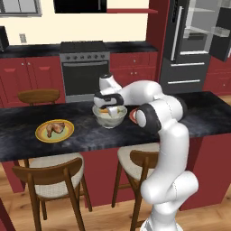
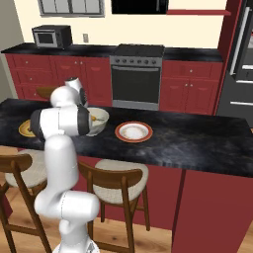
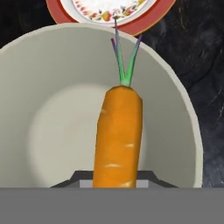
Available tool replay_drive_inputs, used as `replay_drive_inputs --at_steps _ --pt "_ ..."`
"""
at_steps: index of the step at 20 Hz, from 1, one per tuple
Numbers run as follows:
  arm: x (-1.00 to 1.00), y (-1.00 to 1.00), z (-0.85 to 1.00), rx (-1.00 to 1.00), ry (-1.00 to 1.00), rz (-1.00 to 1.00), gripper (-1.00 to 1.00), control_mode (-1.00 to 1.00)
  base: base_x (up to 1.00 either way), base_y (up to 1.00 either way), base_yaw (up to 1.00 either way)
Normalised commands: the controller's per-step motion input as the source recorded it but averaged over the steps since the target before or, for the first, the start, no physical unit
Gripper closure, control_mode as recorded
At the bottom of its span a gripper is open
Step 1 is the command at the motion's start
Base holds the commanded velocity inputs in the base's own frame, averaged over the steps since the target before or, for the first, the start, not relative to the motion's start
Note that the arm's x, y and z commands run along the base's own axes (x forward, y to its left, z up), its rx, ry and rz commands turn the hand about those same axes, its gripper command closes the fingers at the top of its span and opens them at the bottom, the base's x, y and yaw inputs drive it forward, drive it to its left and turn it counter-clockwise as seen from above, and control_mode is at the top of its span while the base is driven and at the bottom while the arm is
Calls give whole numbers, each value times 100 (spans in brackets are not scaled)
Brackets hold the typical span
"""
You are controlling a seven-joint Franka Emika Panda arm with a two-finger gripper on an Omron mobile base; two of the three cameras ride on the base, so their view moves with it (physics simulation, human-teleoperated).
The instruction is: Pick the chicken drumstick and carrot from their plates and place them in the bowl. Then put the bowl in the fridge.
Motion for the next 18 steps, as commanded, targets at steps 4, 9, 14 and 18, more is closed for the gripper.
replay_drive_inputs --at_steps 4,9,14,18 --pt "12 0 -12 2 7 0 100 -100 0 0 0" --pt "3 4 -9 0 4 0 -100 -100 0 0 0" --pt "0 13 -7 0 0 0 -100 -100 0 0 0" --pt "-1 9 -9 0 0 0 -100 -100 0 0 0"
